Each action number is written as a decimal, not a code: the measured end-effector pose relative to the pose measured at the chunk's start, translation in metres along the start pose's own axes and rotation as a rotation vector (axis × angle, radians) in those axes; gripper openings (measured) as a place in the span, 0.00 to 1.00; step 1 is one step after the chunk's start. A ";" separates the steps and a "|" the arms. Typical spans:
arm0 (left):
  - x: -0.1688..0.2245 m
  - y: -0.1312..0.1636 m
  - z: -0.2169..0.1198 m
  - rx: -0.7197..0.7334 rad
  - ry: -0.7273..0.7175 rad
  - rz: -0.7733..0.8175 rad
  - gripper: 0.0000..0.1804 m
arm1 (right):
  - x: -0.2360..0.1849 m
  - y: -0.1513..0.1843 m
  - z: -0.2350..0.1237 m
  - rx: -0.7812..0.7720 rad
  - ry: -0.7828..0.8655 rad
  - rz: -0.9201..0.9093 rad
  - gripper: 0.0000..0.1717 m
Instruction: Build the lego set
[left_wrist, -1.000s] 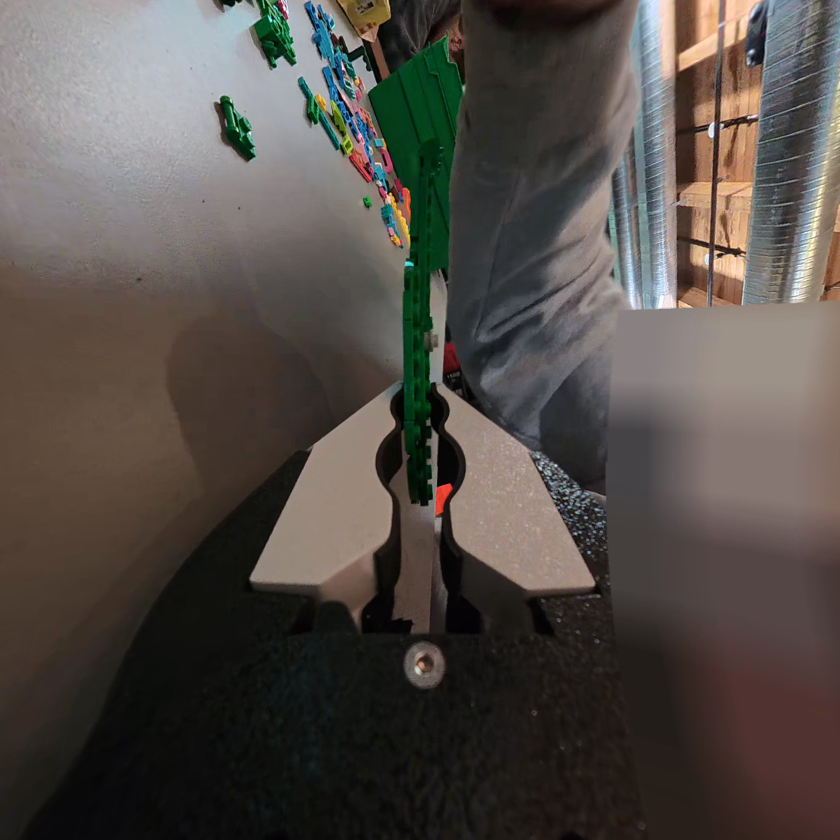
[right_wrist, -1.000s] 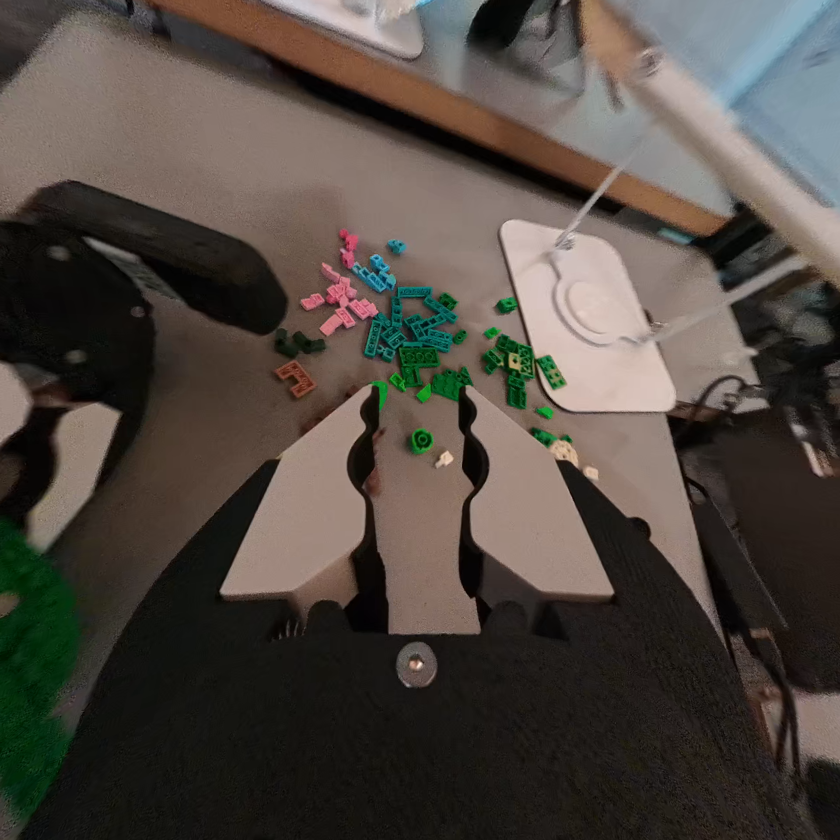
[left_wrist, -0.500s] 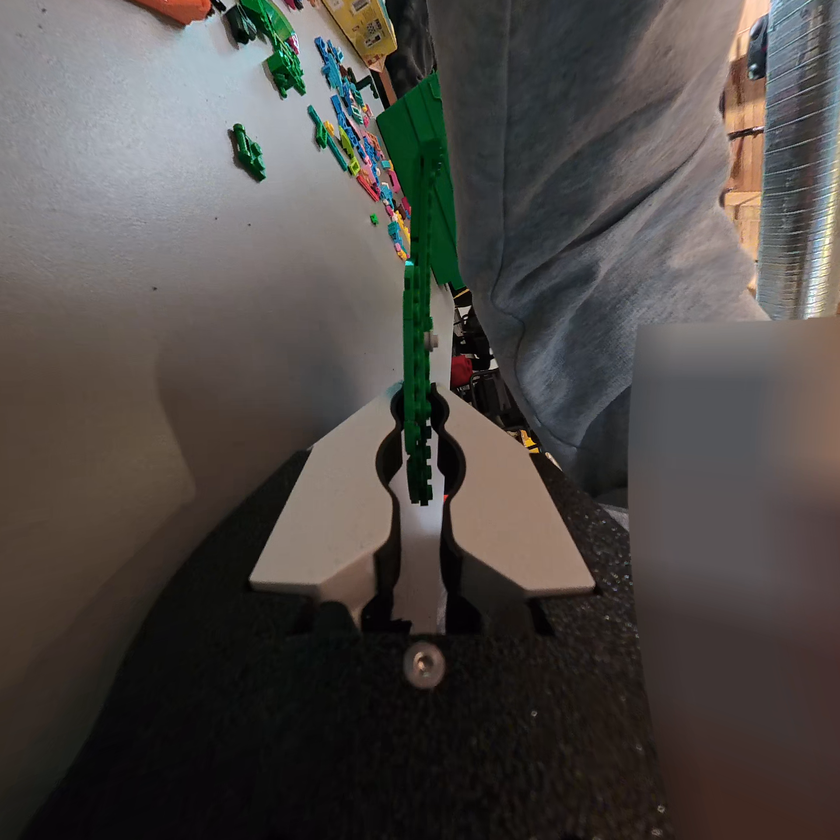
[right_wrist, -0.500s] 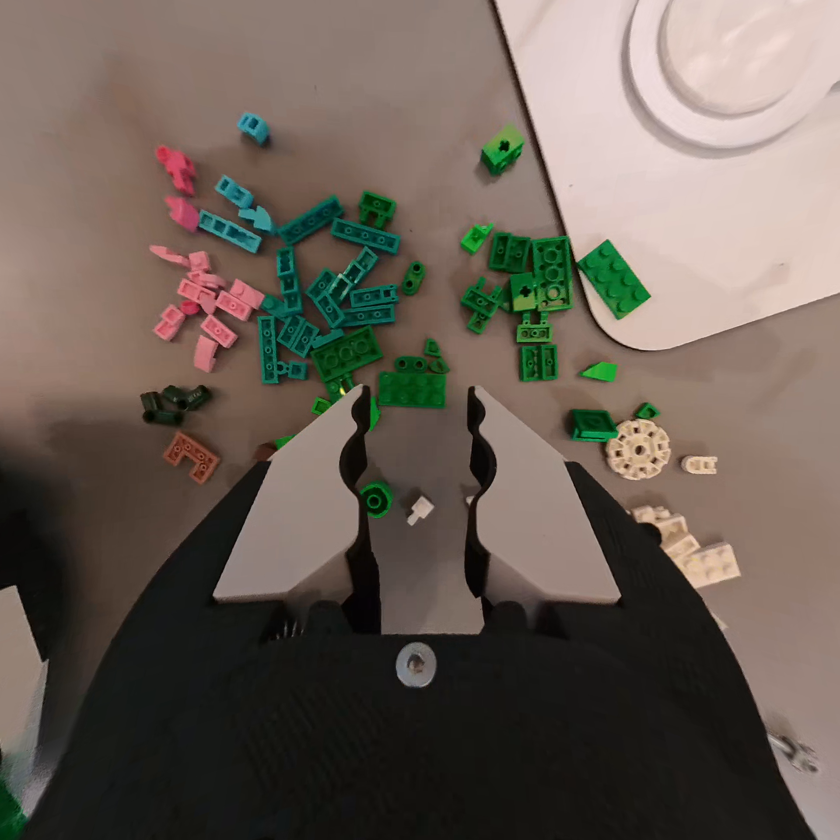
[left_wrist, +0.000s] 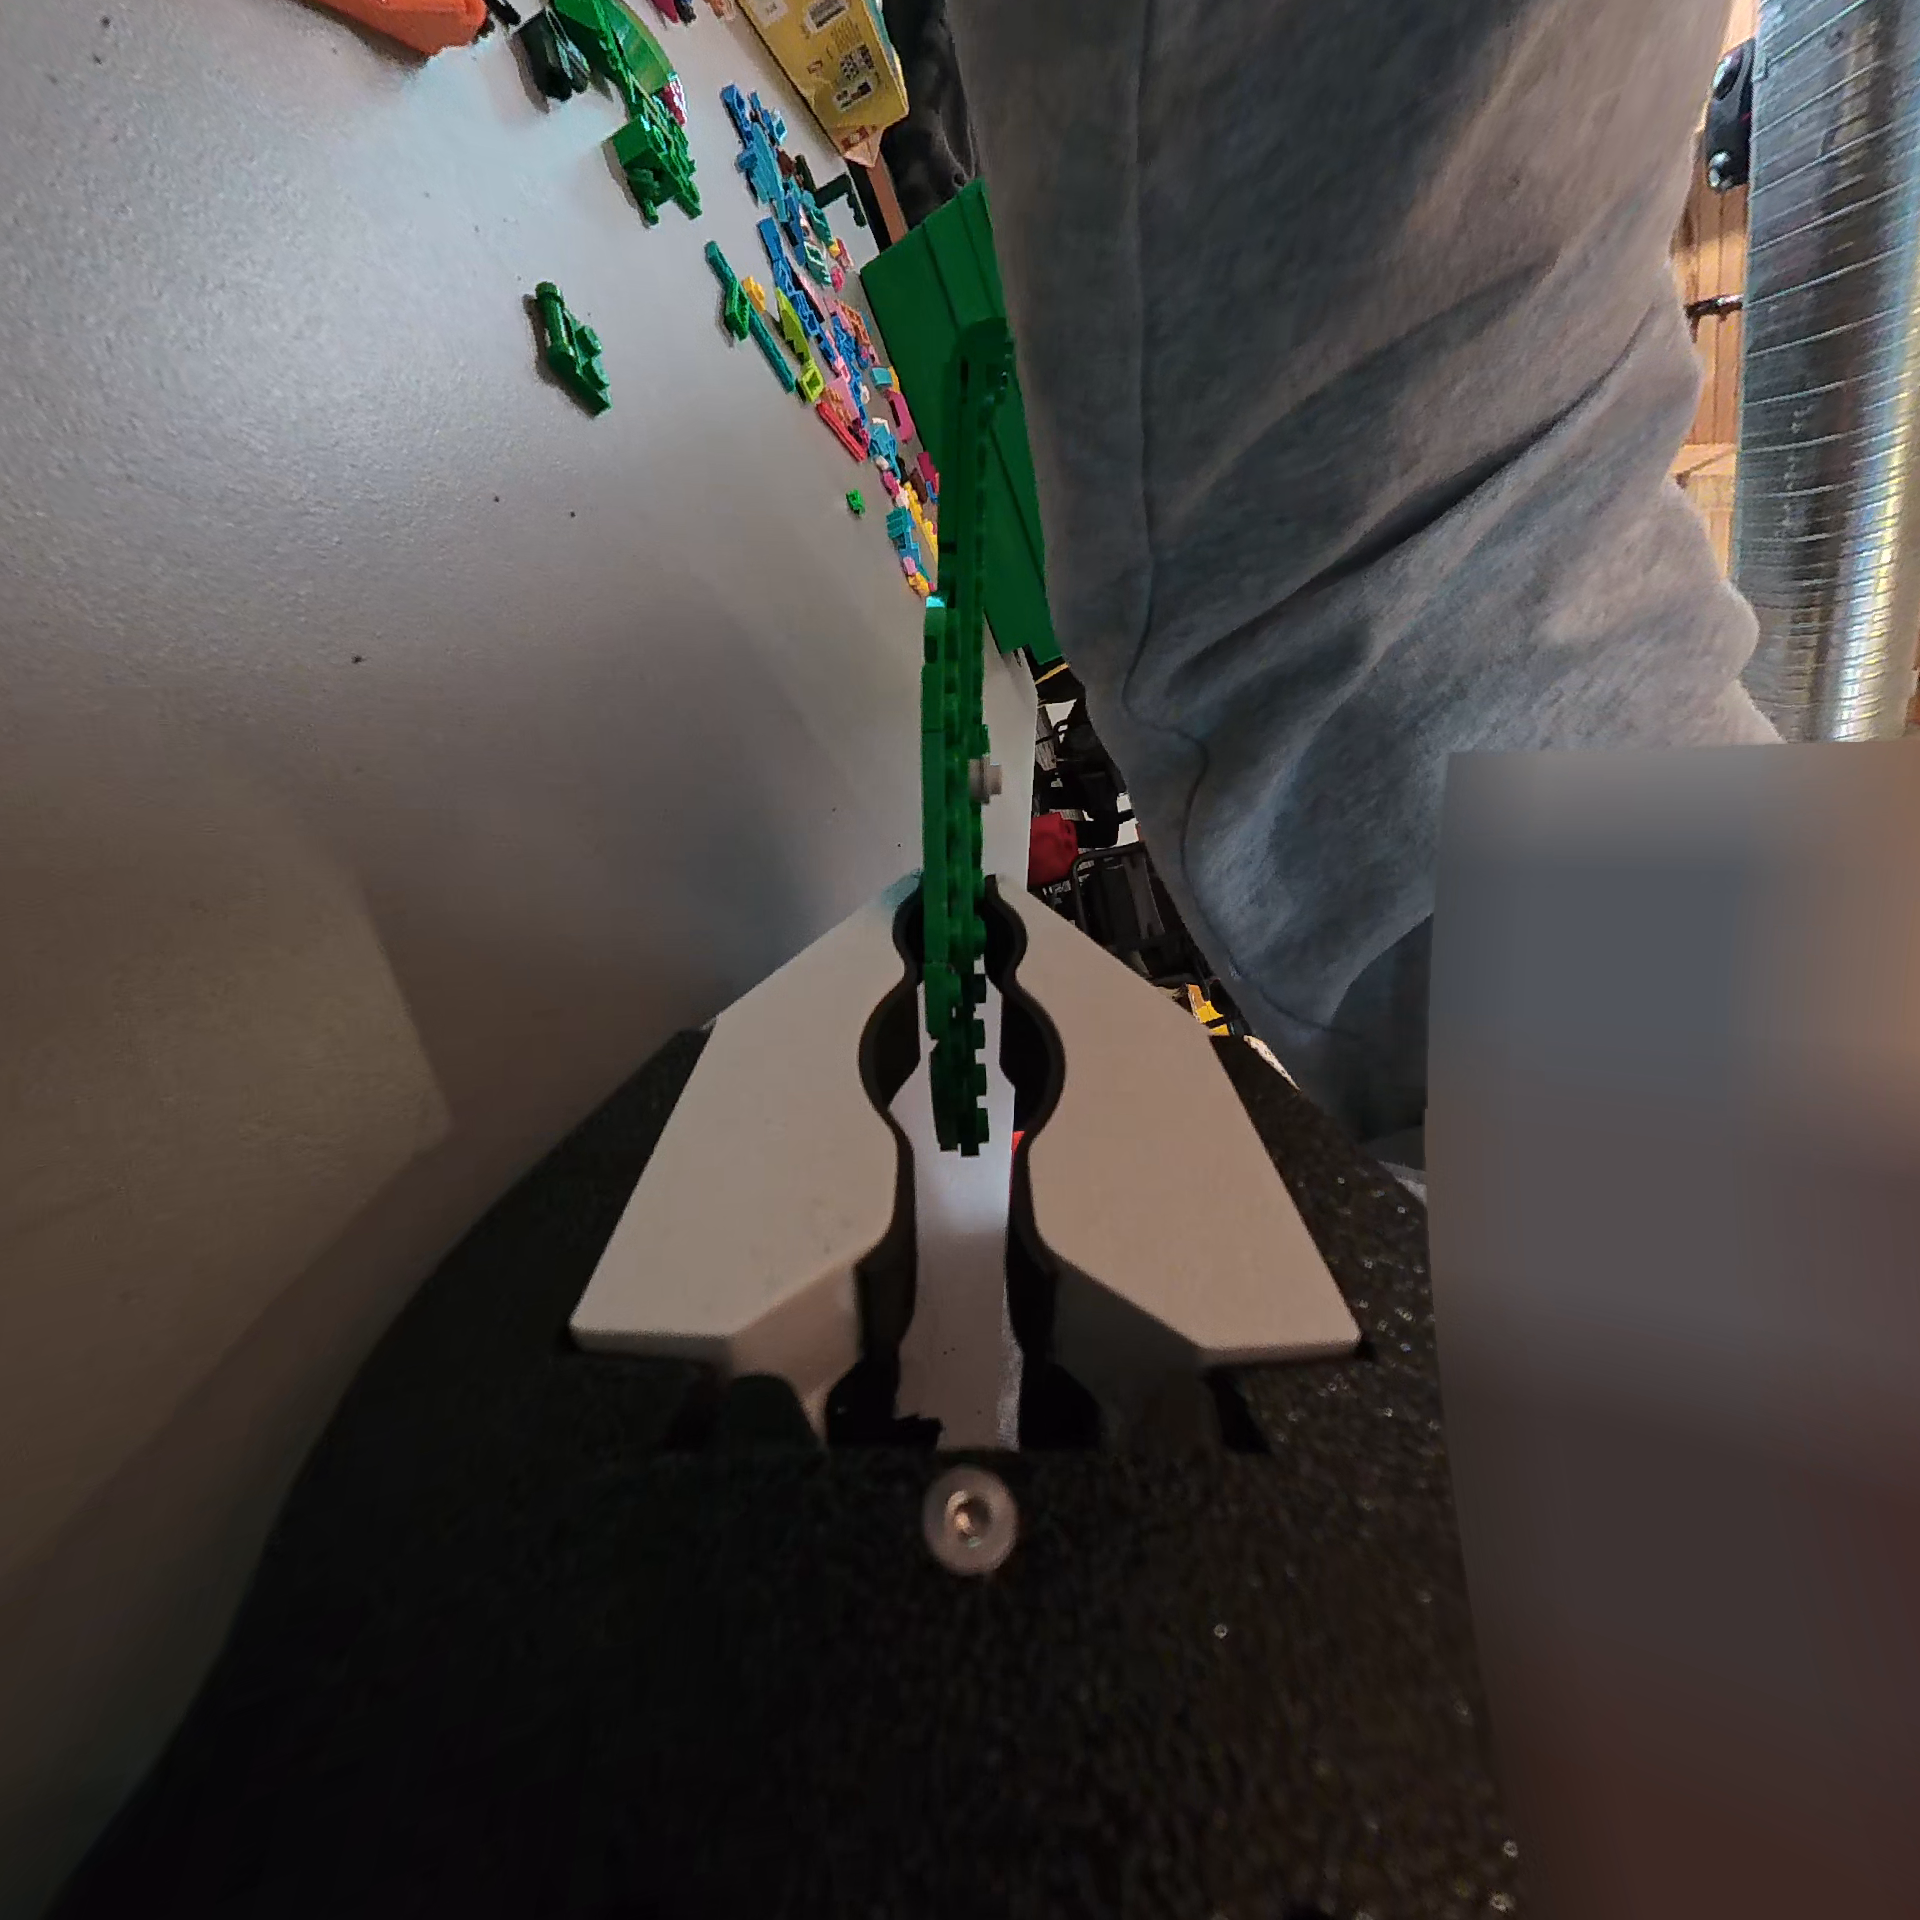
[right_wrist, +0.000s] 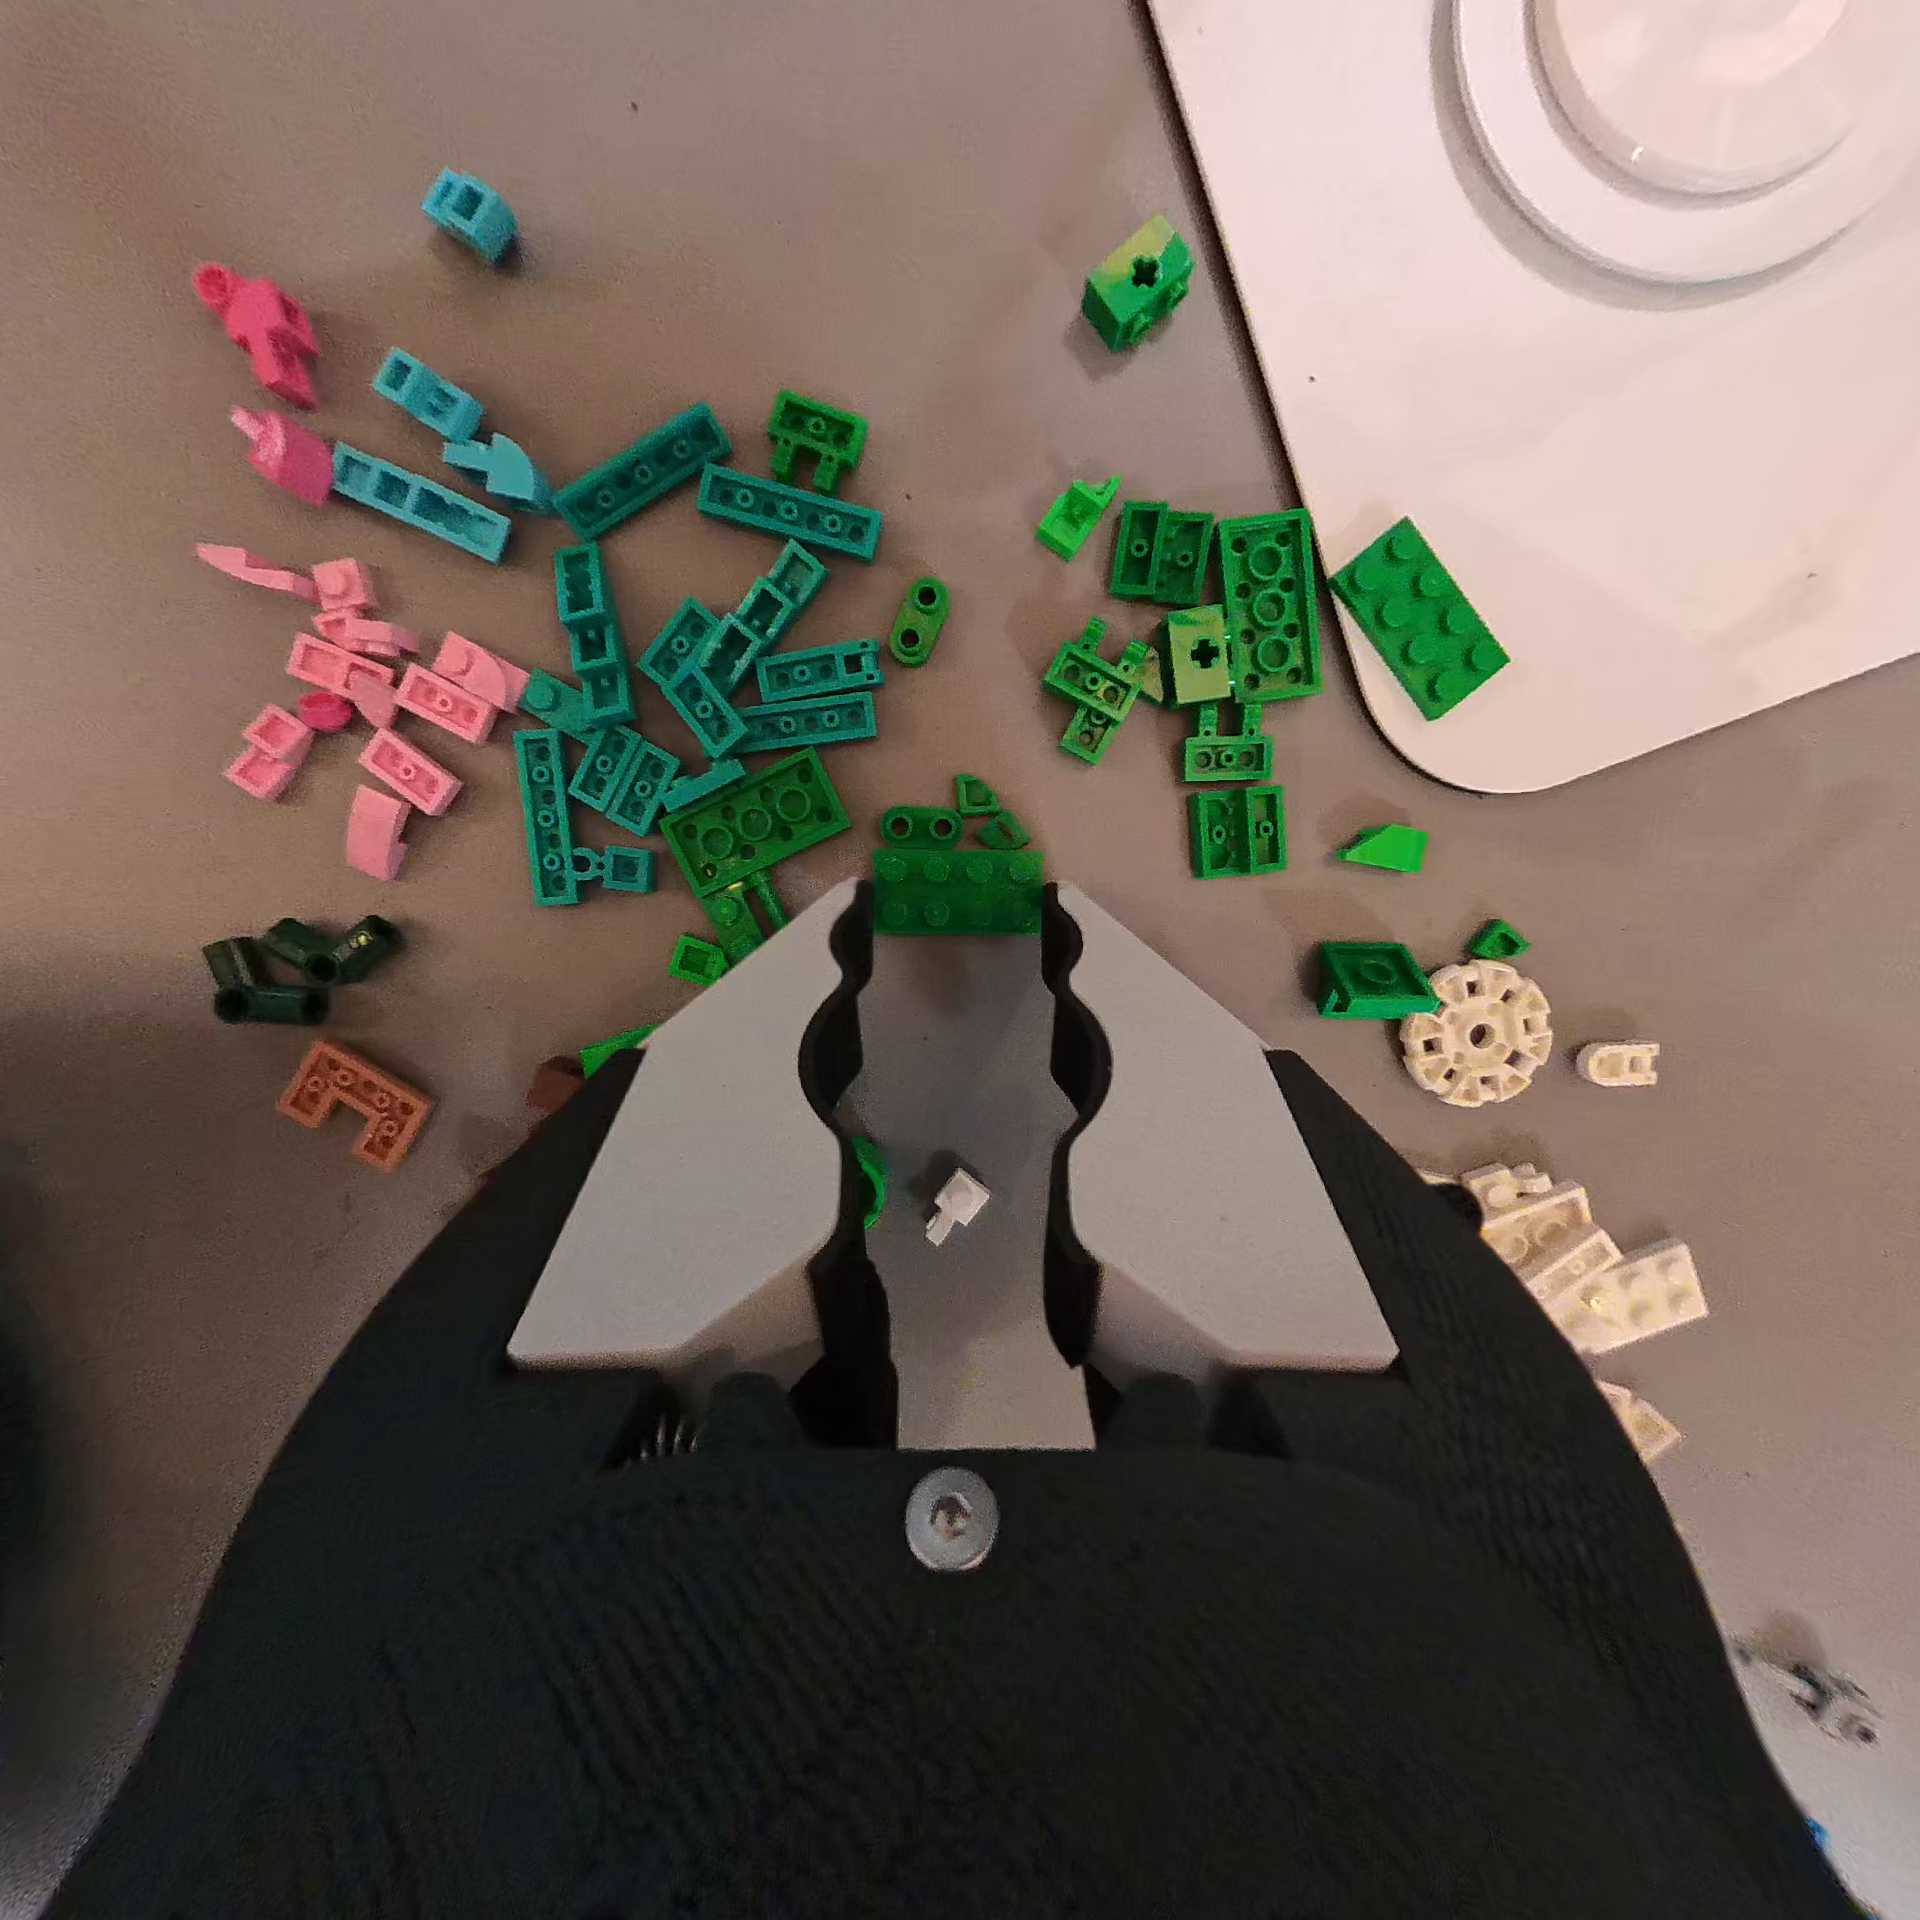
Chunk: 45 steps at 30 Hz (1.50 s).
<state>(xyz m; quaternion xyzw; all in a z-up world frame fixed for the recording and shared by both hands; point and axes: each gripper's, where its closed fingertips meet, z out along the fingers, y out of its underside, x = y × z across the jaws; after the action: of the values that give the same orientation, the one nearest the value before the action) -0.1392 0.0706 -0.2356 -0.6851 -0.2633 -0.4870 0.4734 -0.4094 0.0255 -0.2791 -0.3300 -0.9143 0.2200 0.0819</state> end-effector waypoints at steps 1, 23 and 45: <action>0.000 0.000 0.000 0.001 0.000 -0.001 0.03 | 0.000 0.000 -0.001 0.003 0.007 -0.010 0.18; -0.007 -0.036 -0.017 0.244 0.050 -0.183 0.03 | -0.115 0.127 -0.156 0.241 0.288 -0.071 0.18; -0.006 -0.034 -0.016 0.233 0.047 -0.172 0.03 | -0.116 0.120 -0.139 0.232 0.274 -0.029 0.20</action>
<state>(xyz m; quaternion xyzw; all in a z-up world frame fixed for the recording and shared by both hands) -0.1761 0.0702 -0.2263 -0.5889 -0.3648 -0.5078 0.5120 -0.2112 0.0824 -0.2106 -0.3319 -0.8677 0.2758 0.2466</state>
